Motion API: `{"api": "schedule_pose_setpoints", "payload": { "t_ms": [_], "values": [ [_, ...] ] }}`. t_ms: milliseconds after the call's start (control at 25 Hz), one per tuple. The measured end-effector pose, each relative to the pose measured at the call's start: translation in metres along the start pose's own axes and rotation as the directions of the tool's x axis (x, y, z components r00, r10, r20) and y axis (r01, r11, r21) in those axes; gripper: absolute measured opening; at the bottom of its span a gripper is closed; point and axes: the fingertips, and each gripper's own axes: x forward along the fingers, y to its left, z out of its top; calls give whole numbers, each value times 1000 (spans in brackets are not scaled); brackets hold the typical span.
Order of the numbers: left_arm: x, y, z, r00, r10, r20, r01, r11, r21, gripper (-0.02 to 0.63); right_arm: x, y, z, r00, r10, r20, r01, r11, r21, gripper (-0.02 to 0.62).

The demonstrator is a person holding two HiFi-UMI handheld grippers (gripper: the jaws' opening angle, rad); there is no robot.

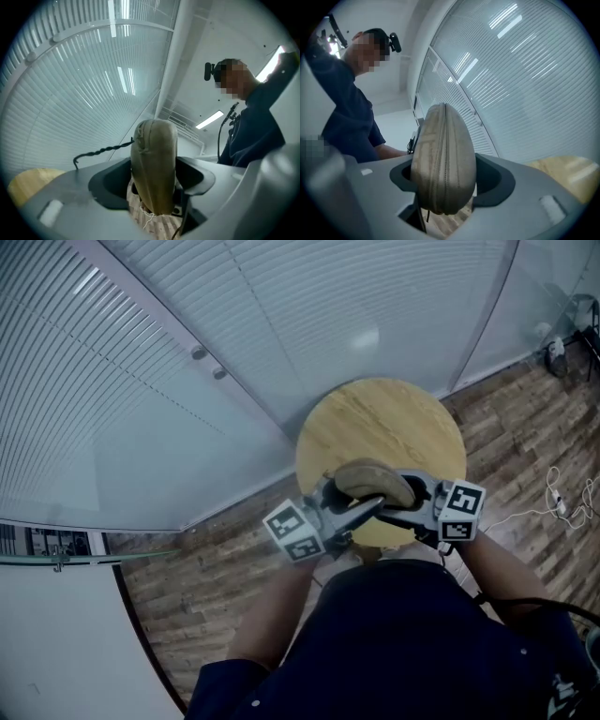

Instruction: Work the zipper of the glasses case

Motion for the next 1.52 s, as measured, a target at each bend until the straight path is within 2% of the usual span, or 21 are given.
{"api": "schedule_pose_setpoints", "payload": {
  "t_ms": [160,280,400,520,720,840,1040,1400,1520],
  "values": [
    [8,-14,7,998,-47,-38,50,996,75,313,8,12,3,996,86,11,-87,996,20,299],
    [13,-25,7,995,-74,-62,81,989,126,333,15,23,0,992,128,-14,-128,992,10,299],
    [15,-29,9,995,-76,-66,86,984,158,334,17,28,0,988,152,3,-152,988,21,299],
    [17,-26,7,993,-58,-99,75,983,169,324,15,24,0,992,128,-4,-128,992,8,307],
    [4,-6,4,984,41,-174,2,971,240,316,2,10,-6,998,35,-59,-36,999,-29,314],
    [-1,10,-6,959,100,-265,-10,947,320,314,-14,-2,1,998,-23,-53,20,999,-45,314],
    [-8,20,-24,894,182,-409,6,908,419,314,-24,-10,19,996,-82,-34,80,995,-53,313],
    [-5,23,-55,818,246,-520,60,863,501,313,-15,17,56,998,-49,-50,41,989,-140,267],
    [-6,24,-65,792,263,-552,76,853,516,314,-4,26,57,995,-37,-96,21,987,-162,252]
  ]
}}
